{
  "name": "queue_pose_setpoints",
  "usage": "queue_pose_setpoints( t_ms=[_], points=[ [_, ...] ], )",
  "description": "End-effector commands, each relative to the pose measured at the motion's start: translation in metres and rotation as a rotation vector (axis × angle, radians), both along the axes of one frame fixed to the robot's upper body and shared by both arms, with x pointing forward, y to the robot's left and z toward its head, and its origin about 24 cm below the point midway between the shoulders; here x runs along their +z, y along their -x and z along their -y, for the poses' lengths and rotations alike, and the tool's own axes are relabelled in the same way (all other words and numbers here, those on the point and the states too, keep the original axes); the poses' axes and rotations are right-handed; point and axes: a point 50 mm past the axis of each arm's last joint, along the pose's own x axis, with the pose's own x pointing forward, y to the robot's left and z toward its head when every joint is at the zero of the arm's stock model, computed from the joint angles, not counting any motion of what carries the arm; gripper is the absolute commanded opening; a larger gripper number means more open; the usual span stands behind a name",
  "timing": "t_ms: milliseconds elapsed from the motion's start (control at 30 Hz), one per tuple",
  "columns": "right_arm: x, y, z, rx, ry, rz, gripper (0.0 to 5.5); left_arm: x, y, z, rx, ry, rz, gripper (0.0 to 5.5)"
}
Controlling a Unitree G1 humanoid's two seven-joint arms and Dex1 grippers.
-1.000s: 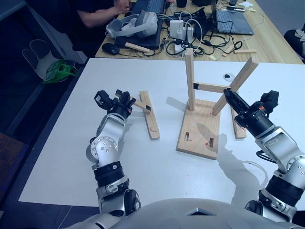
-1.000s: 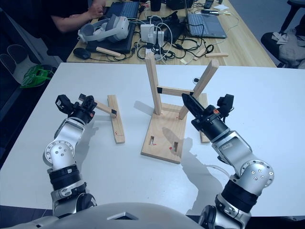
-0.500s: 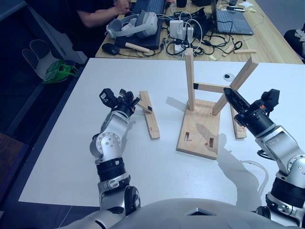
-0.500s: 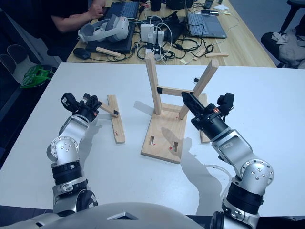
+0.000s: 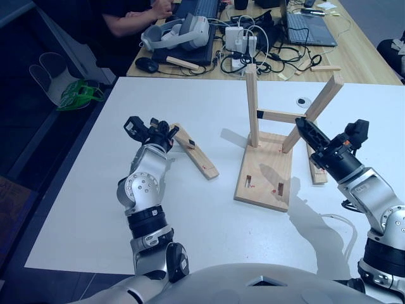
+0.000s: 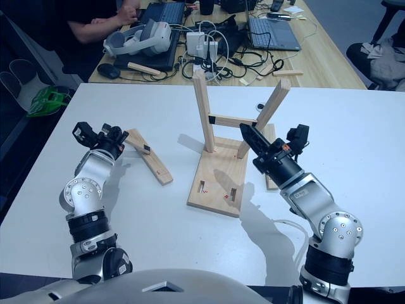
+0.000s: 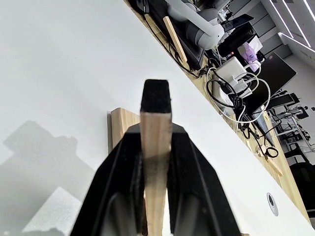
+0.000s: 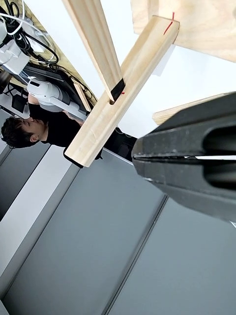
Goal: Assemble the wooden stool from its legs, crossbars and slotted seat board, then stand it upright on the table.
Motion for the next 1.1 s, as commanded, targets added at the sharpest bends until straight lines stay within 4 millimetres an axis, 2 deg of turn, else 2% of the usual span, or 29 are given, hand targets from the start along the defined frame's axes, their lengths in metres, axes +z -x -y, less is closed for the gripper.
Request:
queue_pose_setpoints(
  t_ms=[33, 533, 967, 1100],
  points=[
    [0.0, 0.0, 0.002, -0.001, 0.0, -0.004, 0.0, 0.012, -0.003, 0.001, 0.038, -0.038, 0.01, 0.39],
    [0.0, -0.002, 0.0, 0.003, 0.005, -0.001, 0.0, 0.004, -0.001, 0.008, -0.006, -0.145, -0.154, 0.39],
    [0.001, -0.003, -0.001, -0.001, 0.005, 0.0, 0.0, 0.001, -0.025, 0.004, -0.394, -0.355, -0.145, 0.39],
    [0.001, -0.003, -0.001, -0.003, 0.006, -0.001, 0.0, 0.008, -0.032, 0.008, -0.477, -0.43, -0.024, 0.39]
  ],
)
